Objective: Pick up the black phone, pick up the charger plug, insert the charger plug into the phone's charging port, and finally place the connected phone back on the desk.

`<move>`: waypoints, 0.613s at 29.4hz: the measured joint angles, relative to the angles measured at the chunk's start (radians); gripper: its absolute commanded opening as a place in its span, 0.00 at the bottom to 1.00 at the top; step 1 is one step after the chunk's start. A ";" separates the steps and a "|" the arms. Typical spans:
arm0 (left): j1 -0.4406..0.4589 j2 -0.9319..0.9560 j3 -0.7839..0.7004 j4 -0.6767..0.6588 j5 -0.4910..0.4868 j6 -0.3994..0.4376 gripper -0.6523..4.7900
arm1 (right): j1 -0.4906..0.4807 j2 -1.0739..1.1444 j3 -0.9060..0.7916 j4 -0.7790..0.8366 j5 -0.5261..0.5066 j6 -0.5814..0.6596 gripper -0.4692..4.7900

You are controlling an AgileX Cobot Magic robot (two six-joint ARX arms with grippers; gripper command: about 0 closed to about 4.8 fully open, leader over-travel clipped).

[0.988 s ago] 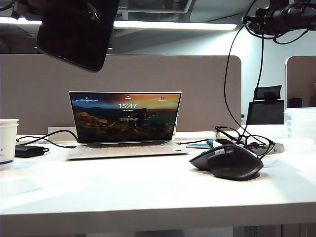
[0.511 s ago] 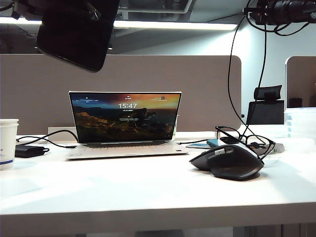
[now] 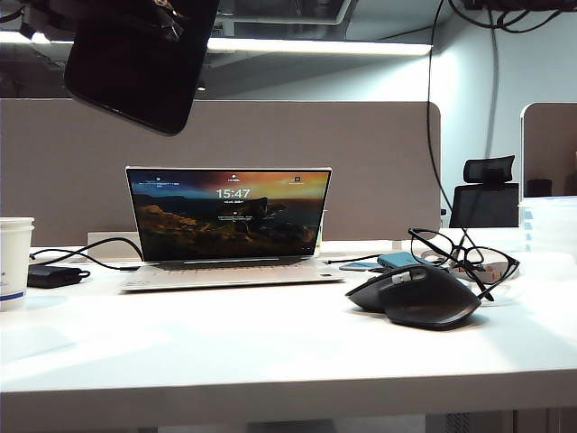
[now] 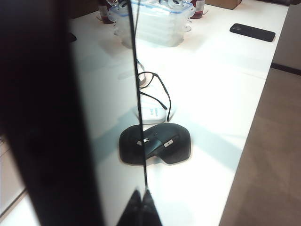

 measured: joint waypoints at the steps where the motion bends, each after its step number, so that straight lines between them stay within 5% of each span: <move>1: 0.000 0.000 0.000 0.000 0.000 0.000 0.11 | 0.000 0.000 0.006 0.001 0.000 0.000 0.08; 18: 0.000 0.000 0.000 -0.008 0.000 0.000 0.11 | 0.011 -0.040 0.024 -0.002 0.000 0.000 0.08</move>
